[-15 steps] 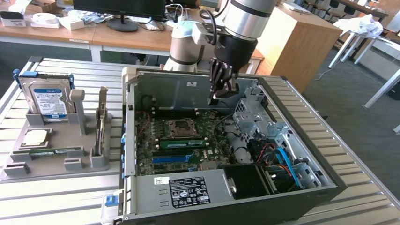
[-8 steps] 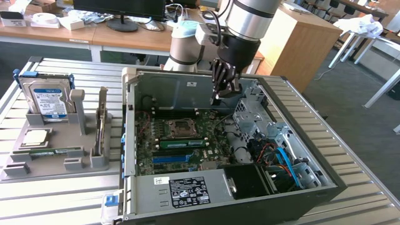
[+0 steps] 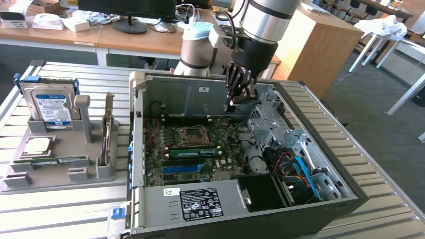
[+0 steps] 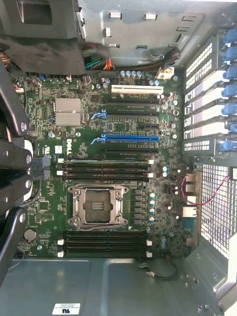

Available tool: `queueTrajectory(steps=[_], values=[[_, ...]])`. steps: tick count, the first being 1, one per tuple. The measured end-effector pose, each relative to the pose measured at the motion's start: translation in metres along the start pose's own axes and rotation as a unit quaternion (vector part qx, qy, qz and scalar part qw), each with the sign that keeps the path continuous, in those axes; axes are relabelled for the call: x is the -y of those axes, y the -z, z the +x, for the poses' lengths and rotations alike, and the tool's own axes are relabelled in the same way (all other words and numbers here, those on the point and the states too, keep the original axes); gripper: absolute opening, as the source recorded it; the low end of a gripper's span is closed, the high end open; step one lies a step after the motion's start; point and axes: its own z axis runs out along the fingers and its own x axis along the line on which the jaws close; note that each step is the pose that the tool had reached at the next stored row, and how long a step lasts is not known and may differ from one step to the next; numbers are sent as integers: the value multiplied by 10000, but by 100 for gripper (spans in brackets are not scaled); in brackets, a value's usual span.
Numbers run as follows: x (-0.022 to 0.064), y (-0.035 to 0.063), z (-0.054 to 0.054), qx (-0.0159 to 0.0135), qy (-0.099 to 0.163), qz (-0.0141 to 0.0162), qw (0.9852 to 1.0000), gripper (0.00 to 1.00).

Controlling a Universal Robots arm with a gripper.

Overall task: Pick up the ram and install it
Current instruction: 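Press down the ram until it locks into place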

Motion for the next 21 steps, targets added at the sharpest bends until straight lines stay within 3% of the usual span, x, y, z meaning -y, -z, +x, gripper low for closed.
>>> queueTrajectory(steps=[21], values=[[7,-157,3,1,0,0,10000,10]])
